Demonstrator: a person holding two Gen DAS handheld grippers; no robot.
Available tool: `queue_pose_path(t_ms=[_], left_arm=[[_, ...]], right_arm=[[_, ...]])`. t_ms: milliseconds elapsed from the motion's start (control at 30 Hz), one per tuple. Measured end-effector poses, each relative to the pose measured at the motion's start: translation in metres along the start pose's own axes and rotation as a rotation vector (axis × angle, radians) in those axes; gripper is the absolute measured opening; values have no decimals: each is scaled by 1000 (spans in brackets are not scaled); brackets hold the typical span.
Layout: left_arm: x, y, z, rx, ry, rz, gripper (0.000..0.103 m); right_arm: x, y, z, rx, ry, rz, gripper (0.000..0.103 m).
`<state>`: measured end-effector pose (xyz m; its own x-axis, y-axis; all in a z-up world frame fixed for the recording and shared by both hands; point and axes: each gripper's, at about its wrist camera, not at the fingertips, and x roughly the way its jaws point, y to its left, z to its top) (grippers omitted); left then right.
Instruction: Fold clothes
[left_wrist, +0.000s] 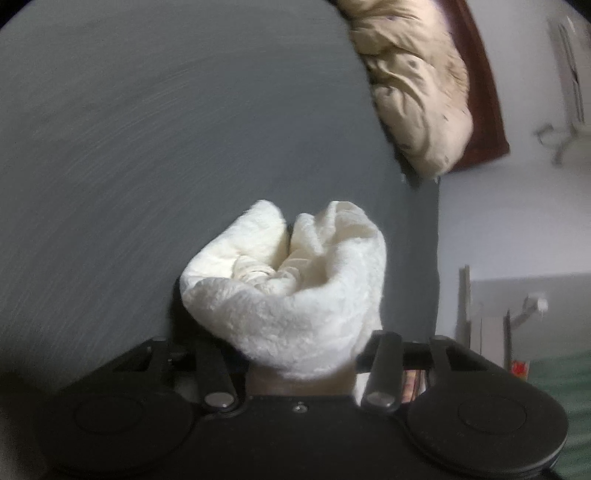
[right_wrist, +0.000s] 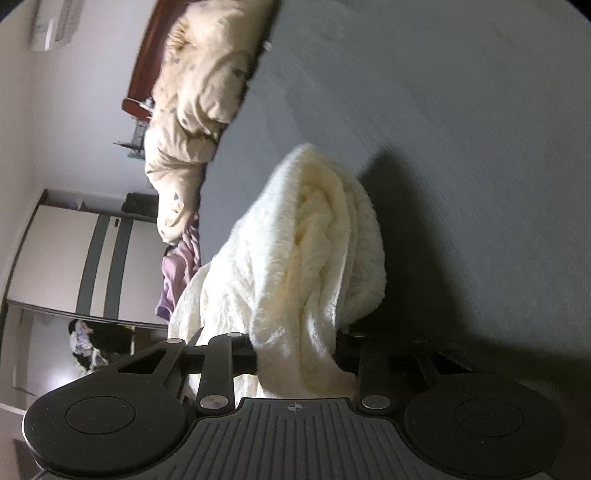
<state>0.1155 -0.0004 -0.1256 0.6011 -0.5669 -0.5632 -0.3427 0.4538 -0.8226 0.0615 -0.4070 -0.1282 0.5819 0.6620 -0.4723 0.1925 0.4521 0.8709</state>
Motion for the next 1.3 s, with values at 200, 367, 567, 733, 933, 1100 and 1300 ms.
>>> queue_pose_path(t_ms=[200,367,567,733,933,1100,1300], left_arm=[[-5,-45,1,133,15,-60,42],[9,-115,-6,253,68,-165,42],[74,-253,-35,431,202,-326,42],[143,-368,-75,501,305,-436,42],[234,-473,-123,554,390,-521,43],[292,-508,-150,610,417,-559,43],[362,-468,-164,611,455,-525,44]], right_arm=[[-35,30,-3,-73,-102,20,29],[-98,47,13,-104,-276,51,29],[-199,62,57,-152,-534,43,29],[-279,70,112,-179,-711,-5,30],[-341,65,172,-165,-867,-79,30],[-339,45,196,-174,-946,-159,30],[-292,6,200,-157,-946,-279,30]])
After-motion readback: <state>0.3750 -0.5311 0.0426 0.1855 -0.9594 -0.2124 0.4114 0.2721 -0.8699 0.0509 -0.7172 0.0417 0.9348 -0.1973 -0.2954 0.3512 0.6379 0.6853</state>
